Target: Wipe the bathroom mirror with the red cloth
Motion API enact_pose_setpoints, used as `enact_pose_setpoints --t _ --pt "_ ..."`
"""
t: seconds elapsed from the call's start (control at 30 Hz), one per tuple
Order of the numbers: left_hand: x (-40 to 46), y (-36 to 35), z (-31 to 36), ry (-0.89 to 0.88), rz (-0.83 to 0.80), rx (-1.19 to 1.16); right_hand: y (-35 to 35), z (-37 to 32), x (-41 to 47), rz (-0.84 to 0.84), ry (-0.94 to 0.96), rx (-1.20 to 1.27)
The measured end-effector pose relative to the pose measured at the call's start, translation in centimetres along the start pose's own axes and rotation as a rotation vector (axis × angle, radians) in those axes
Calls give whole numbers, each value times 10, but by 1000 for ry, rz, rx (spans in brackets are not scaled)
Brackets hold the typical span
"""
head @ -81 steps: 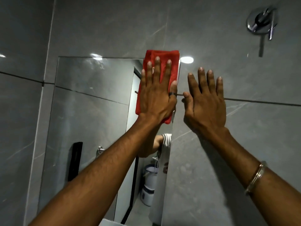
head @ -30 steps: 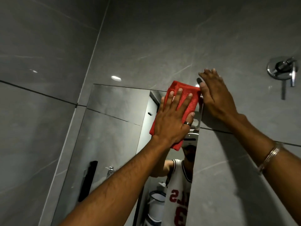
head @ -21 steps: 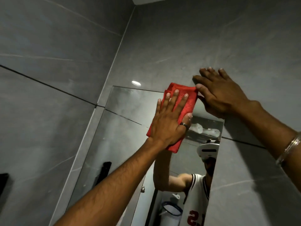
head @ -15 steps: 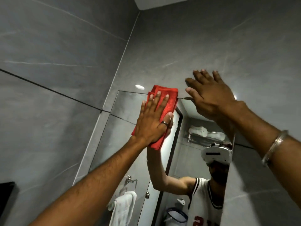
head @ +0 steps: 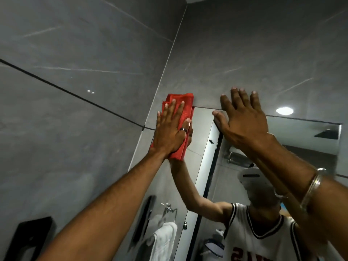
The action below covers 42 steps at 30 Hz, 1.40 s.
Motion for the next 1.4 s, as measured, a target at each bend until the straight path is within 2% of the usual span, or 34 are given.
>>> enact_pose_setpoints --t 0.2,0.27,0.47,0.57,0.8,1.17,1.4 --pt "-2 5 -22 200 18 -119 0 -14 -36 37 65 -54" --pt "-11 3 -18 212 19 -103 -6 -17 -51 26 109 -72" --pt "-69 -14 -3 -61 -42 46 -31 -33 -84 18 184 -79" --pt "-119 -28 -14 -121 -79 59 -43 -48 -100 32 217 -58" --pt "-240 -50 -62 44 -109 26 -67 -73 -154 9 225 27" --pt "-405 -78 -100 155 -128 -19 -141 -150 -299 -186 306 83" --pt "-447 -89 -74 329 -104 60 -160 -137 -378 -112 294 120"
Point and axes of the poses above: each hand's wrist, its own x-axis towards the middle knuckle, its own y-axis out of the back of the hand, z = x × y, the point moved 5 cm from there along x, towards the middle knuckle, and after that the axes turned 8 degrees about -z, right-handed, at the moved point
